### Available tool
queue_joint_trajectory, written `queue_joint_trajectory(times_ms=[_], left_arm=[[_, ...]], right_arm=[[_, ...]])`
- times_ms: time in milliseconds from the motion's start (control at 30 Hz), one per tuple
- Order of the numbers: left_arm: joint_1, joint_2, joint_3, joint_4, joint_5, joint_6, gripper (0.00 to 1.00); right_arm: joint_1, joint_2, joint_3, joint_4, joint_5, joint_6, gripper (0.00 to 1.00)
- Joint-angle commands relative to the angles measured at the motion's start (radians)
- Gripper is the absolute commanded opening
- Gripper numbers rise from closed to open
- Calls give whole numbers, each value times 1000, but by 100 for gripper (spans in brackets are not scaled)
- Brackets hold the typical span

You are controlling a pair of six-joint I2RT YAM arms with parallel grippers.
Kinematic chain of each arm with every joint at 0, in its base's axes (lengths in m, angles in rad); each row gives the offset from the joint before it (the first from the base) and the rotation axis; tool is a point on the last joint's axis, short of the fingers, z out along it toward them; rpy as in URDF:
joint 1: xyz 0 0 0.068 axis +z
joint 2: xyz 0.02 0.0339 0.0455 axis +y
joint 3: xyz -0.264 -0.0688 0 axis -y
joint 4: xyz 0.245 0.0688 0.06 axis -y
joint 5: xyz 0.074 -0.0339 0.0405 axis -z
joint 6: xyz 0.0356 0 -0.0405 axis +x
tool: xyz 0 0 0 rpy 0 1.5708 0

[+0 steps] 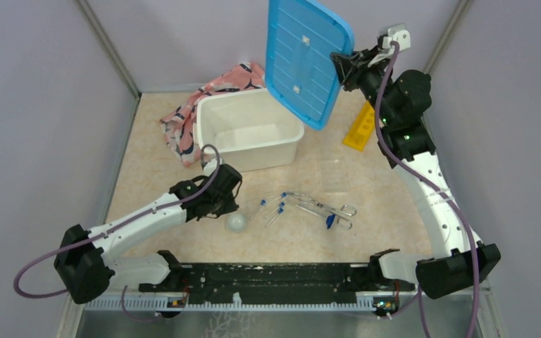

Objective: Organize the chemistry lab equipment
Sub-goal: Pick up the chemistry item at the center of the board.

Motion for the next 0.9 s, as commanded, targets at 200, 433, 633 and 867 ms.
queue_joint_trajectory(times_ms=[200,433,633,867], left_arm=[[-97,157,21,-150,-31,11,27],[-98,105,-12,-143,-64,-13,32],[-98,121,-41,-131,-67,-18,38],[-97,163,-71,-93,-73,-25,44]], right_arm=[[11,-36,47,69,-2,6,0],[11,-36,36,76,-2,6,0],[11,-35,29,82,-6,10,0],[12,-33,29,83,-7,8,0]])
